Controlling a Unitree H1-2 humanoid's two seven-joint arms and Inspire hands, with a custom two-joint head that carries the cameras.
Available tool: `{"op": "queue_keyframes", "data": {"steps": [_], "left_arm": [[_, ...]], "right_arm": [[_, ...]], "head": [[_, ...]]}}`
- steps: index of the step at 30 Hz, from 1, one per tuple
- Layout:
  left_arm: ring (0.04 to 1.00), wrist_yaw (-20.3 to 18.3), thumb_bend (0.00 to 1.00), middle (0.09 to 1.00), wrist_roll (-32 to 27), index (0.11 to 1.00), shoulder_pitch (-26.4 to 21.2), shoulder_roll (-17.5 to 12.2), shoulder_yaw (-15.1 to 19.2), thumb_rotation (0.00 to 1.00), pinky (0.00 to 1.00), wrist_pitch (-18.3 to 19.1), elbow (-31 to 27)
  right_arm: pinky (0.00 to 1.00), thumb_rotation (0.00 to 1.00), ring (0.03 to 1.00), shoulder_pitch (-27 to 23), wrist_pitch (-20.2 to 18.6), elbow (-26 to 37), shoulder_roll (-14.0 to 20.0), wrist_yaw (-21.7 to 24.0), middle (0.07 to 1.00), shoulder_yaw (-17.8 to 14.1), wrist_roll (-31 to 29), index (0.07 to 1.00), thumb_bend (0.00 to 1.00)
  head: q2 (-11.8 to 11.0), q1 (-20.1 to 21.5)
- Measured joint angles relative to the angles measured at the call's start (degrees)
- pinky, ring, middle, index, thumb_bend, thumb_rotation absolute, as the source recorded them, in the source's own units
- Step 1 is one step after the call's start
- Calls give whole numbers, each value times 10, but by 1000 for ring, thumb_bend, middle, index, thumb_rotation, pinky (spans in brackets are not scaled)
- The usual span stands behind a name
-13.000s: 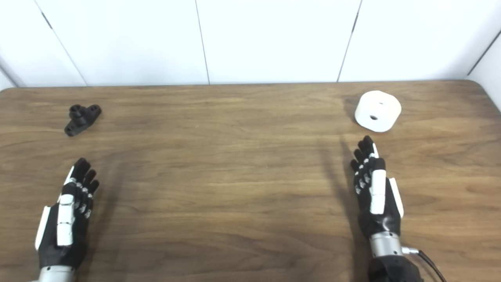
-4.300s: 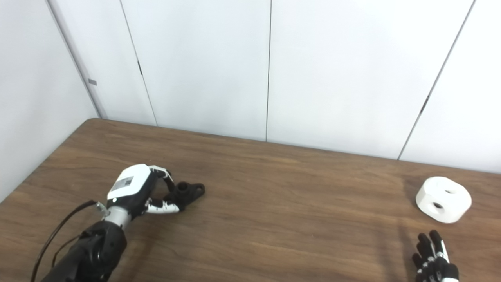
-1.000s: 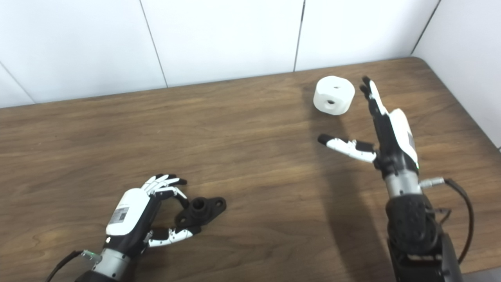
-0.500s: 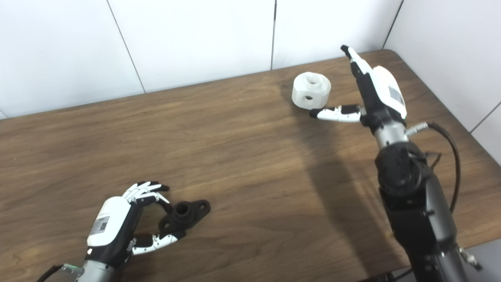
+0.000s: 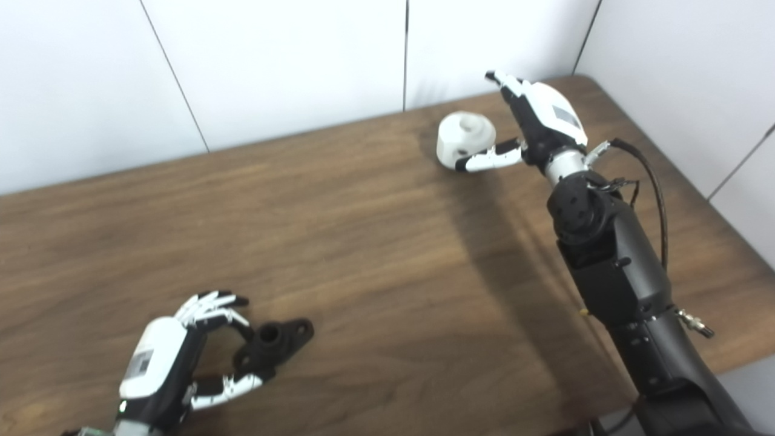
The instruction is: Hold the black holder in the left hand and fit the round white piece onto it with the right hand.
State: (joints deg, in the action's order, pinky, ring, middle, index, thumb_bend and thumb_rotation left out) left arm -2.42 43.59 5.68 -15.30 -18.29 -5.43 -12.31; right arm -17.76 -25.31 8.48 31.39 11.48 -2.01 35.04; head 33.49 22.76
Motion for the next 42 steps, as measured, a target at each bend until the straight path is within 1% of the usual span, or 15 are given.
{"op": "queue_keyframes", "data": {"steps": [1,3,4,5,7,8,11,18,23,27,30,35,40,42], "left_arm": [[864,2,518,790,0,487,0,0,0,45,899,-2,2],[863,7,518,791,0,487,-1,0,-1,45,896,-5,6],[863,9,518,791,0,487,-1,0,-1,45,896,-8,8],[864,12,518,792,0,487,-1,0,-1,45,898,-10,11],[863,23,519,792,0,487,-2,0,-2,45,893,-20,20],[862,27,519,791,1,487,-3,0,-2,45,890,-24,24],[862,31,519,790,3,487,-5,0,-3,46,885,-26,28],[864,38,519,792,4,488,-8,0,-6,46,885,-28,33],[867,38,519,794,4,487,-8,0,-7,46,893,-28,33],[867,38,519,795,4,487,-8,0,-7,46,893,-27,33],[868,38,519,794,4,487,-8,0,-7,46,895,-27,33],[868,38,519,795,4,487,-8,0,-7,46,896,-27,33],[867,37,519,796,4,487,-7,0,-7,46,894,-27,32],[867,37,519,795,4,487,-7,0,-7,46,896,-26,31]], "right_arm": [[911,339,1000,-6,-2,-7,1,2,965,1,1,900,829],[892,338,999,-18,-10,-26,2,5,959,4,1,886,838],[889,338,998,-23,-11,-34,3,5,957,5,1,883,838],[894,340,997,-25,-12,-38,3,6,955,7,2,879,839],[899,337,997,-33,-12,-55,3,6,954,12,2,871,843],[907,337,999,-37,-11,-66,3,6,954,14,2,871,844],[921,343,997,-50,-11,-98,7,6,950,20,1,871,852],[970,336,1000,-73,-10,-130,20,6,943,36,1,870,847],[929,322,993,-82,-10,-137,21,6,936,51,2,849,857],[929,309,989,-86,-11,-147,22,6,931,58,2,825,858],[949,298,987,-88,-11,-152,22,6,928,62,2,802,856],[974,317,980,-94,-12,-170,25,12,926,71,4,787,848],[974,330,962,-94,-12,-175,34,18,906,78,5,767,850],[989,340,972,-95,-12,-182,37,18,909,79,5,770,840]], "head": [[-8,-2],[-11,-2],[-17,-4],[-17,-4],[-25,-8],[-32,-9],[-37,-11],[-35,-12],[-35,-13],[-34,-14],[-34,-14],[-33,-16],[-33,-17],[-33,-17]]}}
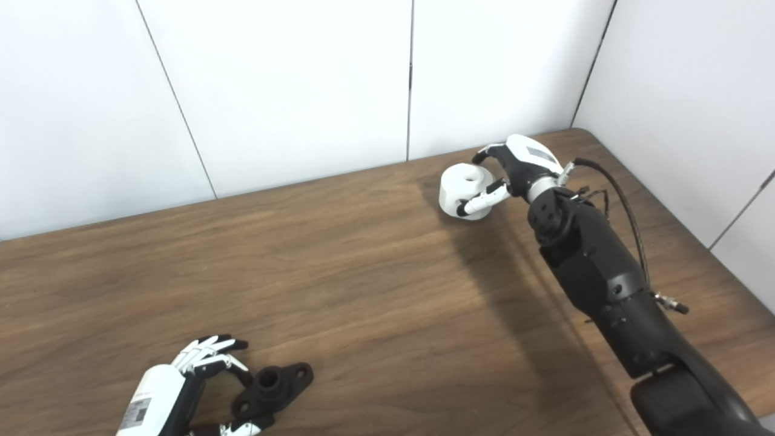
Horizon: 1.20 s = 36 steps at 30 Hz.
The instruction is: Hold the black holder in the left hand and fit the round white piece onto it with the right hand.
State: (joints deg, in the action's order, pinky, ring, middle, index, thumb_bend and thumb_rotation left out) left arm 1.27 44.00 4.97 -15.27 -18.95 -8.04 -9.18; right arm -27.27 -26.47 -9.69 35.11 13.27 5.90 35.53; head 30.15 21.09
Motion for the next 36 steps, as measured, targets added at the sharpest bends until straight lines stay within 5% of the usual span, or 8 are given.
{"op": "queue_keyframes", "data": {"steps": [36], "left_arm": [[856,-10,518,789,4,487,5,1,5,44,872,5,-13]], "right_arm": [[990,311,944,0,8,-6,2,-4,871,11,0,693,762]], "head": [[12,-5]]}}
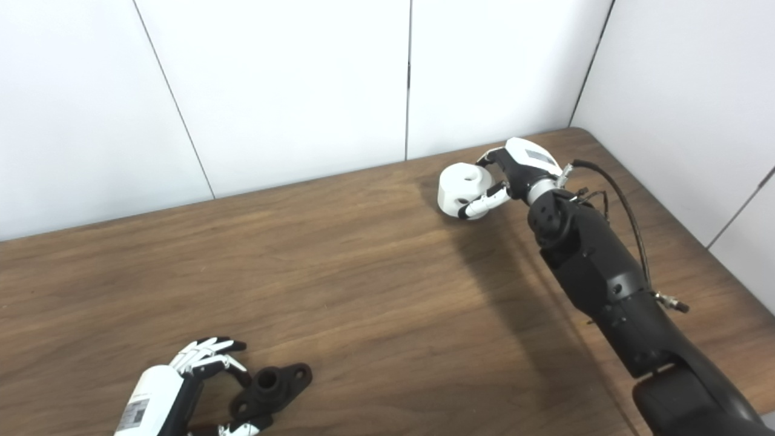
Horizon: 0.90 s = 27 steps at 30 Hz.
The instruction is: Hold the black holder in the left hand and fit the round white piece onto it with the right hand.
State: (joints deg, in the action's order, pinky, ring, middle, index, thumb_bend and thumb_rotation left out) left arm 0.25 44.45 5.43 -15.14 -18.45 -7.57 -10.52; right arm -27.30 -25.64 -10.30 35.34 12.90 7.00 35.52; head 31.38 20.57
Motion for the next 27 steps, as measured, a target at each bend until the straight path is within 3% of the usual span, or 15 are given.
{"op": "queue_keyframes", "data": {"steps": [9,11,13,19,27], "left_arm": [[853,-2,518,787,1,487,1,2,1,44,877,3,-3],[851,-2,518,785,1,487,2,3,0,44,875,3,-3],[849,-2,518,784,1,487,2,3,0,44,877,3,-3],[853,-3,518,784,1,487,3,4,1,44,886,4,-3],[856,-4,518,784,2,487,3,4,1,44,885,5,-4]], "right_arm": [[1000,211,920,0,18,-1,1,-21,846,-3,0,618,739],[1000,162,927,0,21,-2,0,-26,841,-6,-3,525,577],[1000,146,925,0,28,-4,0,-33,828,-9,-5,496,531],[1000,137,917,2,46,-8,0,-60,806,-13,-5,487,517],[1000,135,914,3,56,-9,0,-62,806,-13,-4,487,517]], "head": [[0,-5],[0,-7],[-1,-9],[-1,-11],[0,-11]]}}
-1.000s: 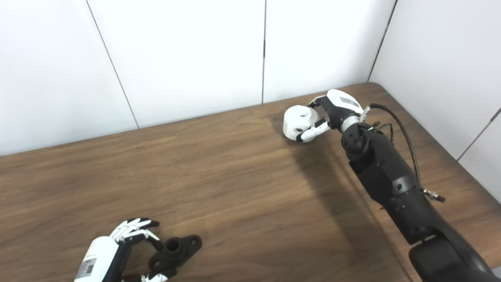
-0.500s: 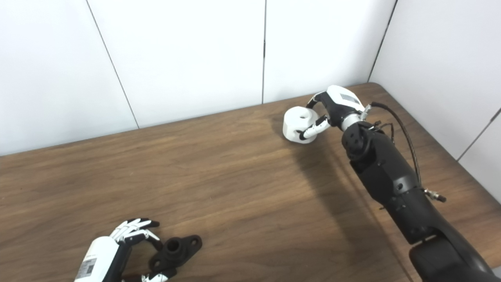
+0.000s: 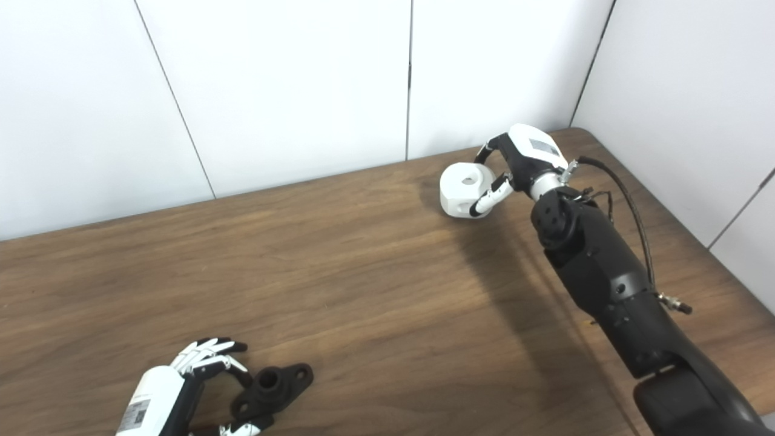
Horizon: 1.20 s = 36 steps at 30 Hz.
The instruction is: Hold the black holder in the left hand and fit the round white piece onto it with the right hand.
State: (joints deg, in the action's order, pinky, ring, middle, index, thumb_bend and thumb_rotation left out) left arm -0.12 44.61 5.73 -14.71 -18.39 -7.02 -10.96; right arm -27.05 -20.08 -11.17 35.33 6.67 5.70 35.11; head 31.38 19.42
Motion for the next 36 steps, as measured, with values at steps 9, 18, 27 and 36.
{"op": "queue_keyframes", "data": {"steps": [9,18,27,36], "left_arm": [[853,-2,518,784,3,487,2,1,-1,44,884,7,-6],[852,-3,519,785,12,487,2,6,-5,45,875,12,-9],[859,-3,519,794,27,488,5,8,-11,46,897,24,-14],[864,-2,519,799,30,488,6,13,-16,46,897,32,-14]], "right_arm": [[1000,136,906,14,0,30,1,4,813,0,1,487,518],[1000,135,895,32,-8,154,15,68,821,2,2,487,520],[1000,137,862,53,-14,268,12,129,810,17,0,485,520],[1000,141,870,54,-7,344,-11,173,809,47,5,484,521]], "head": [[12,-24],[26,-64],[42,-90],[56,-121]]}}
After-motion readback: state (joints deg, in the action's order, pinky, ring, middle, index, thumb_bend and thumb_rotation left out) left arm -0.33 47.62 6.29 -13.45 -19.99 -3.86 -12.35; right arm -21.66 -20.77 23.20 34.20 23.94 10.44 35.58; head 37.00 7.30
